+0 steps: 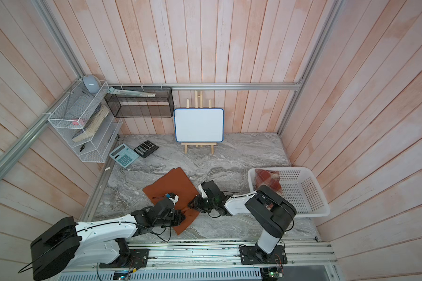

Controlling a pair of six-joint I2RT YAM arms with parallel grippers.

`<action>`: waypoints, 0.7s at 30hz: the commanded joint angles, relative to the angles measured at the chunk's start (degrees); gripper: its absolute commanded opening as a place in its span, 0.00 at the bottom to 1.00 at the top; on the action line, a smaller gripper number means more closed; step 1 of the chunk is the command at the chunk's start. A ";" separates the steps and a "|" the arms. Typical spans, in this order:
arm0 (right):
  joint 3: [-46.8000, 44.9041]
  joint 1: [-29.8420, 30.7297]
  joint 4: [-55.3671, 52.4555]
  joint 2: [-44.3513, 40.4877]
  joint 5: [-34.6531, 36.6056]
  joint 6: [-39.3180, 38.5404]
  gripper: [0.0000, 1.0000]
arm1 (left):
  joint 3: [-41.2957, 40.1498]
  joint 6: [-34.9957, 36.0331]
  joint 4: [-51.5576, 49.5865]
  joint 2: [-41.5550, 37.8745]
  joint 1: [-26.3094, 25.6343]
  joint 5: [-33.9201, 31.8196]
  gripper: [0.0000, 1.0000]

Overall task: Roll up the skirts
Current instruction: Roll the skirt at the center of the board.

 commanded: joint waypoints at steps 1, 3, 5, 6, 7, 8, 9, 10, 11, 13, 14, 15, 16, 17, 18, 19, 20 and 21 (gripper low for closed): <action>0.72 0.41 -2.12 -5.17 2.65 -1.52 0.41 | -2.12 -1.53 1.10 1.40 0.54 -2.31 0.00; 1.62 0.38 -5.01 -8.80 4.50 -2.71 0.44 | -2.51 -1.23 1.12 1.12 1.36 -2.68 0.00; 2.15 0.36 -8.38 -12.31 6.73 -3.83 0.47 | -2.73 -0.26 1.50 0.61 2.41 -1.91 0.00; 2.36 0.39 -10.37 -14.44 8.25 -4.34 0.48 | -2.60 0.31 1.41 0.49 2.80 -1.57 0.00; 2.36 0.38 -12.45 -16.09 9.83 -4.85 0.48 | -2.40 0.79 1.09 0.55 2.93 -1.47 0.00; 2.31 0.35 -14.81 -17.70 11.27 -5.42 0.49 | -2.20 1.25 0.96 0.78 3.16 -1.18 0.00; 2.15 0.38 -16.79 -19.07 12.31 -5.72 0.49 | -2.05 1.49 1.08 1.04 3.20 -0.90 0.00; 1.59 0.39 -18.71 -20.37 12.76 -5.86 0.49 | -1.95 1.71 1.27 1.38 3.29 -0.63 0.00; 0.52 0.56 -19.75 -21.55 12.49 -5.90 0.49 | -1.85 2.02 1.61 1.69 3.32 -0.22 0.00; -2.39 1.57 -21.01 -23.74 12.81 -4.86 0.49 | -1.76 2.54 2.56 2.40 3.85 0.75 0.00; -3.77 2.55 -21.04 -24.61 13.39 -4.08 0.50 | -1.60 2.90 2.92 2.81 3.98 1.26 0.00; -5.88 3.87 -20.30 -25.53 13.71 -3.17 0.52 | -1.29 3.25 3.31 3.43 4.23 1.82 0.00; -7.55 5.14 -19.47 -26.08 14.03 -2.07 0.54 | -0.95 3.58 3.52 4.09 4.39 2.18 0.00; -8.70 6.38 -18.76 -26.33 14.48 -1.20 0.55 | -0.75 3.84 3.90 4.64 4.49 2.69 0.00; -9.32 7.38 -17.86 -26.24 14.60 -0.82 0.56 | -0.63 4.04 4.19 5.02 4.55 3.06 0.00; -9.77 8.40 -16.96 -25.95 14.98 -0.45 0.57 | -0.62 4.09 4.38 5.35 4.52 3.28 0.00; -9.91 9.02 -15.98 -25.23 15.19 0.21 0.58 | -0.66 4.09 4.78 5.55 4.52 3.53 0.00; -10.41 9.44 -14.61 -24.59 15.43 0.73 0.58 | -0.78 4.05 5.01 5.66 4.52 3.70 0.00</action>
